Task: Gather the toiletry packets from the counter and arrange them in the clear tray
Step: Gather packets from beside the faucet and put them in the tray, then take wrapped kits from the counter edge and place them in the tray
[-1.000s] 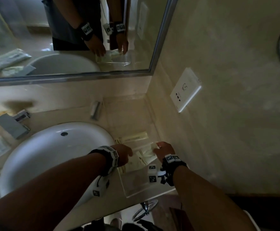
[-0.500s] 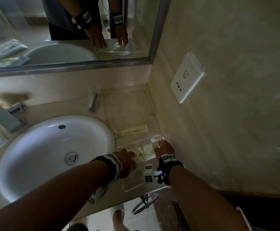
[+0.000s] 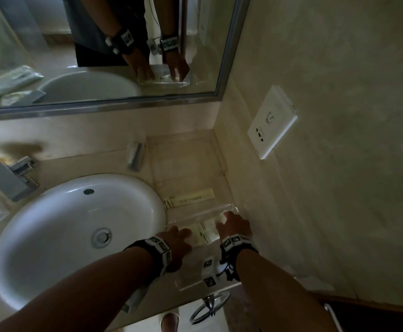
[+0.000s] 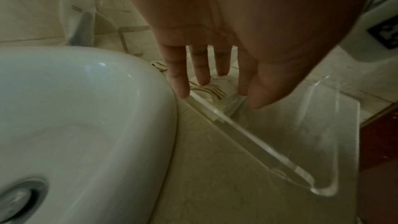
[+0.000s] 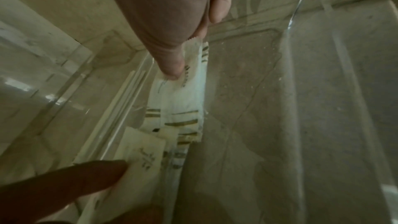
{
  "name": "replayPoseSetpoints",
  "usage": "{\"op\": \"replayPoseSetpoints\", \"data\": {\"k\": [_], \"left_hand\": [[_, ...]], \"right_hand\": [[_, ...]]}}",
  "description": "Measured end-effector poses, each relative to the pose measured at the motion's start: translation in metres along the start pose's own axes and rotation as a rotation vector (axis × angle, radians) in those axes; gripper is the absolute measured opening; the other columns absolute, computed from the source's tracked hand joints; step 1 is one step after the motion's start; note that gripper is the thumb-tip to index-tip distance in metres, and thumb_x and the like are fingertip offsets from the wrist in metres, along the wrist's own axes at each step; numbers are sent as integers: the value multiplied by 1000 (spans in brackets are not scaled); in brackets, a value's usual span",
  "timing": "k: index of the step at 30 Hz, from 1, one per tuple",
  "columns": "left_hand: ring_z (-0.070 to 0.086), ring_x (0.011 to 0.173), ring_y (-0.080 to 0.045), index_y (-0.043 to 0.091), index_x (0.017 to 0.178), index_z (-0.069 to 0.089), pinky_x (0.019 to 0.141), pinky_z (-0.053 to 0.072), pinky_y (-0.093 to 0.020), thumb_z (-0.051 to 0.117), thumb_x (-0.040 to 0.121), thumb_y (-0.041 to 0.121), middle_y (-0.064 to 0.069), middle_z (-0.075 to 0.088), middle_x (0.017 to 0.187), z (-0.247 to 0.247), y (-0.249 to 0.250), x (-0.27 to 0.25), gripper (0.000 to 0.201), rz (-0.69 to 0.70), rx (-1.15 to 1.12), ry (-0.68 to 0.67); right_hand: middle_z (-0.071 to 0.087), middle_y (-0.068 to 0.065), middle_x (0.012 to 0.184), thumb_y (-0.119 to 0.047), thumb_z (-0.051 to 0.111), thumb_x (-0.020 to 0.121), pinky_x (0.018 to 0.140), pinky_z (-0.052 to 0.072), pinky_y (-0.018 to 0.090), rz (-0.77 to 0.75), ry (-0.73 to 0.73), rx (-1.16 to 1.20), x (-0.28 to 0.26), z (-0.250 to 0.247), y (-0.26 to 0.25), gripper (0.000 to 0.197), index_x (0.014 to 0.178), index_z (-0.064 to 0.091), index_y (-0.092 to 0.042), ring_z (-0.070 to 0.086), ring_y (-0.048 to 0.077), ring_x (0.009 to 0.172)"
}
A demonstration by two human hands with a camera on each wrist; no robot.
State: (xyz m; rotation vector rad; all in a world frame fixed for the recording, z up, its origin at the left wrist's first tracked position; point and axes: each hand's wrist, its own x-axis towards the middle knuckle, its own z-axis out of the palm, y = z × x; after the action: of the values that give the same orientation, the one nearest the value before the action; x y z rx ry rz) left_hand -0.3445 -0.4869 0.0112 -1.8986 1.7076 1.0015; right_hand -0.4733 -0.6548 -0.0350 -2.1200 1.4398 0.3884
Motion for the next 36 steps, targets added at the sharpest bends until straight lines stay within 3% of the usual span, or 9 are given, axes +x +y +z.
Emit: {"op": "replayPoseSetpoints", "data": {"k": [2, 5, 8, 11, 14, 18, 26, 30, 36], "left_hand": [[23, 138, -36, 37, 138, 44, 110, 38, -49, 52, 89, 30, 1, 8, 159, -1, -1, -1, 50, 4, 7, -5], [24, 138, -37, 37, 138, 43, 110, 37, -48, 53, 88, 29, 0, 8, 159, -4, -1, -1, 52, 3, 18, -14], [23, 138, -39, 39, 138, 43, 112, 35, -49, 56, 87, 30, 0, 6, 159, -7, -1, 1, 53, -11, 25, -49], [24, 138, -41, 39, 136, 45, 112, 34, -51, 55, 88, 32, -2, 7, 160, -10, 0, 2, 50, -9, 48, -58], [24, 137, -41, 39, 134, 48, 111, 34, -52, 56, 87, 33, -2, 7, 160, -11, 1, 1, 49, -11, 46, -54], [26, 135, -40, 39, 134, 48, 110, 36, -50, 54, 88, 33, -2, 11, 158, -10, 0, 0, 47, -14, 21, -38], [27, 136, -38, 42, 135, 46, 112, 35, -48, 55, 86, 36, 0, 9, 160, -11, -6, -5, 50, 8, 0, -7], [23, 141, -35, 42, 137, 46, 114, 31, -47, 57, 88, 32, 0, 5, 161, -20, -14, -14, 51, 18, -55, -21], [27, 140, -29, 42, 136, 47, 113, 33, -43, 54, 89, 33, 2, 11, 160, -27, -36, -34, 49, -42, -147, 85]], "right_hand": [[37, 8, 151, -48, 54, 94, 105, 39, 40, -9, -3, -46, -4, -1, -2, 61, 149, 35, -29, 43, 31, 131], [34, 6, 146, -39, 59, 91, 105, 42, 41, -23, 62, -62, -15, -3, -1, 56, 143, 39, -31, 40, 29, 132], [40, 3, 137, -33, 59, 89, 101, 42, 39, -143, 162, -147, -28, -5, 2, 36, 125, 54, -33, 40, 26, 128], [47, 2, 130, -30, 58, 88, 98, 46, 35, -266, 37, -178, -37, -2, 2, 23, 109, 66, -32, 49, 23, 119], [39, -2, 137, -31, 59, 85, 106, 39, 33, -281, -112, -178, -43, 5, 4, 29, 112, 67, -36, 40, 22, 127], [35, -4, 142, -29, 56, 88, 111, 34, 32, -299, -107, -154, -47, 10, 5, 34, 119, 67, -38, 32, 21, 133], [33, -2, 147, -37, 57, 87, 109, 37, 35, -333, -166, -252, -46, 1, 2, 38, 125, 63, -42, 33, 25, 133], [40, -1, 141, -37, 57, 89, 107, 38, 32, -353, -93, -221, -45, -6, 0, 33, 120, 67, -38, 40, 22, 127], [41, -3, 142, -34, 56, 86, 108, 39, 32, -296, -23, -133, -37, -27, -15, 31, 114, 67, -38, 42, 20, 130]]}}
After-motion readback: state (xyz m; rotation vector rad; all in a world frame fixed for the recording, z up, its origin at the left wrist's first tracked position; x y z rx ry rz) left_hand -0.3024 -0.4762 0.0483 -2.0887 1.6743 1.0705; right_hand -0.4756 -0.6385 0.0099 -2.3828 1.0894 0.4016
